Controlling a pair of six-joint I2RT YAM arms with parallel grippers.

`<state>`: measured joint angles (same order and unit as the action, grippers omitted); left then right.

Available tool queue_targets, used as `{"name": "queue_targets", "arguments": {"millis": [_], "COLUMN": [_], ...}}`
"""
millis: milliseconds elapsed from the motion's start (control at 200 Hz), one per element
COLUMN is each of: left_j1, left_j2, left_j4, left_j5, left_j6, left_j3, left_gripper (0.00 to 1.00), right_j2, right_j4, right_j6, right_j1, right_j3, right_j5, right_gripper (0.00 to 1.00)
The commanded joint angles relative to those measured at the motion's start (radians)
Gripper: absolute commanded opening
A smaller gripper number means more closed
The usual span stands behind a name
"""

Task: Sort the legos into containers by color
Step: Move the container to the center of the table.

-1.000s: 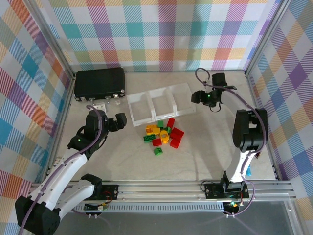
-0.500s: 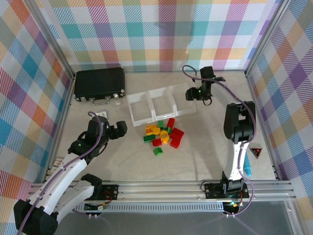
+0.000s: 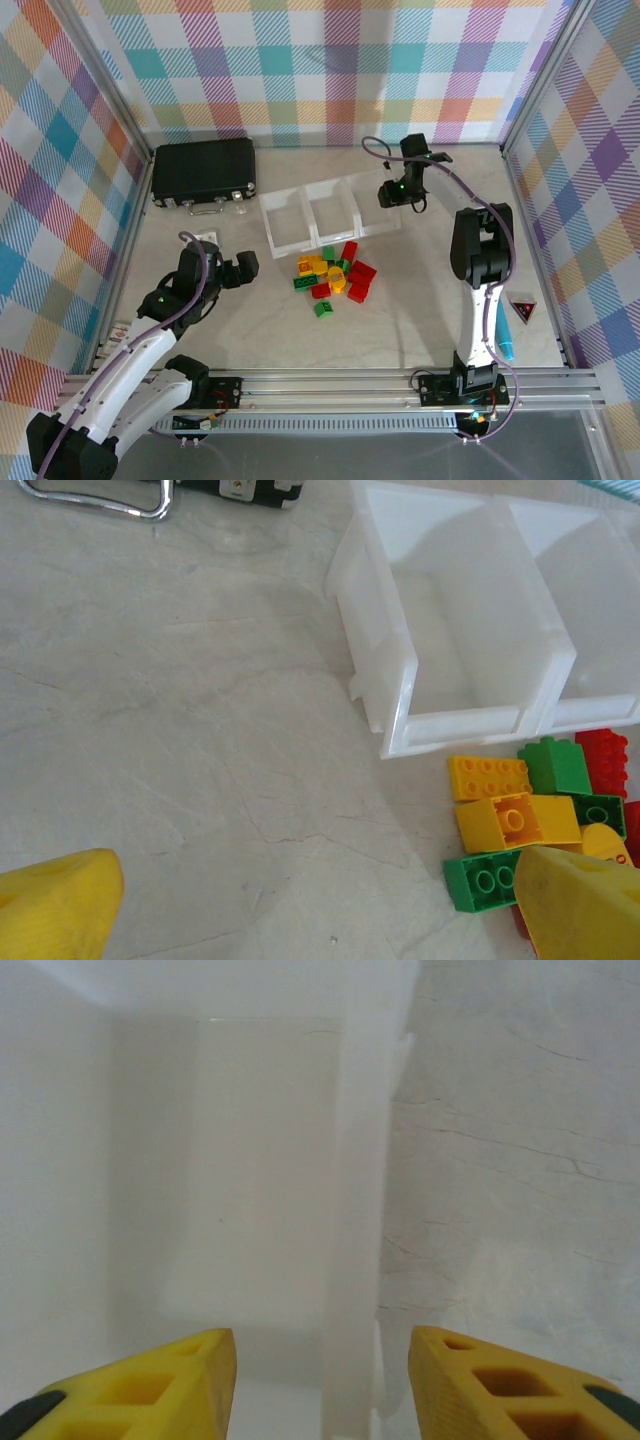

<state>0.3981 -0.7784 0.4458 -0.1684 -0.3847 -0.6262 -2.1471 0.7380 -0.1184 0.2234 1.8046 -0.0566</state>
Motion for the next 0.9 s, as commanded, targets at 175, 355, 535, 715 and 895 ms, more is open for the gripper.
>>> {"name": "queue_targets", "arguments": {"millis": [175,355,535,715,895], "left_j1": [0.01,0.01,0.009,0.01,0.009], "left_j2": [0.014,0.024,0.041,0.044,0.049], "left_j4": [0.017,0.023,0.027,0.028,0.033], "left_j5": [-0.013,-0.023,-0.029,-0.035,-0.036], "left_j6": [0.014,0.013,0.01,0.006,0.006], "left_j3": [0.019,0.026,0.037,0.042,0.047], "left_gripper": [1.0,1.0,1.0,1.0,1.0], "right_j2": [-0.033,-0.019,0.011,0.04,0.066], "right_j4": [0.049,0.051,0.042,0.04,0.029], "right_j6": [-0.018,0.0,0.013,0.06,0.097], "right_j1": [0.014,0.014,0.014,0.014,0.014], "right_j3": [0.048,0.043,0.009,-0.024,-0.078], "right_j5": [0.071,0.097,0.112,0.116,0.124], "right_gripper": [0.33,0.26,0.24,0.21,0.2]}}
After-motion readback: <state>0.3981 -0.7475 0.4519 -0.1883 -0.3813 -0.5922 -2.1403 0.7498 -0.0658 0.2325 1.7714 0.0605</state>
